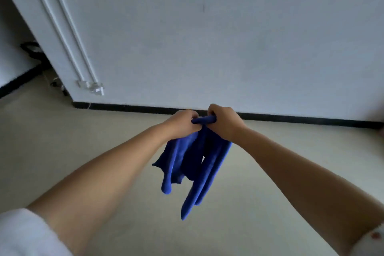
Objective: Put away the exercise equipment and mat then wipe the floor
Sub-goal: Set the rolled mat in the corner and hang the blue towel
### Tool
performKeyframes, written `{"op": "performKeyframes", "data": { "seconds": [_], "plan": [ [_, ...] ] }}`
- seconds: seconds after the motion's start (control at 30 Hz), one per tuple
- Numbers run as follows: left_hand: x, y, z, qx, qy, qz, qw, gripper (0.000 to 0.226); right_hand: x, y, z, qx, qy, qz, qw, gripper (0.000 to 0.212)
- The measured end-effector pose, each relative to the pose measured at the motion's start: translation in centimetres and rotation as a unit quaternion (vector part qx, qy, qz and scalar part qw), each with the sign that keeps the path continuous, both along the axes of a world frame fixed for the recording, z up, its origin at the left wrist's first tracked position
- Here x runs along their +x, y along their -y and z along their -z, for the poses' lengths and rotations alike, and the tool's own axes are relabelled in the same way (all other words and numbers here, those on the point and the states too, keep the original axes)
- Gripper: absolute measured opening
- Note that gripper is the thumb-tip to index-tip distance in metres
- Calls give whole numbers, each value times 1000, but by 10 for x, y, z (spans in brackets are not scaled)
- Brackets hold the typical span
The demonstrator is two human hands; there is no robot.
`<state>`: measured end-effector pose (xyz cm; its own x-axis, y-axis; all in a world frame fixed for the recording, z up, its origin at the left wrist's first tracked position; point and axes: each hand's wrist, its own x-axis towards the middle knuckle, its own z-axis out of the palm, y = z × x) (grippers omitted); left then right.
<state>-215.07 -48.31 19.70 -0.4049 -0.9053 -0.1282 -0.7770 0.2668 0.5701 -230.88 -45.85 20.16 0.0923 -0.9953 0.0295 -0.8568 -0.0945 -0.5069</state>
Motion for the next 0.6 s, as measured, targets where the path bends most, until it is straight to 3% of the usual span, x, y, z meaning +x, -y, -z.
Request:
{"op": "performKeyframes", "data": {
  "seconds": [0.17,0.4,0.6],
  "plan": [
    [-172,13,-31,-58,11,105,993,33,-182,-36,-27,19,-14,113,993,20],
    [-420,8,-74,-154,36,200,967,28,-427,-91,-65,23,-30,230,972,25],
    [-572,14,-97,-131,53,263,954,31,-569,-110,-99,-49,-12,303,952,19]
  ]
}}
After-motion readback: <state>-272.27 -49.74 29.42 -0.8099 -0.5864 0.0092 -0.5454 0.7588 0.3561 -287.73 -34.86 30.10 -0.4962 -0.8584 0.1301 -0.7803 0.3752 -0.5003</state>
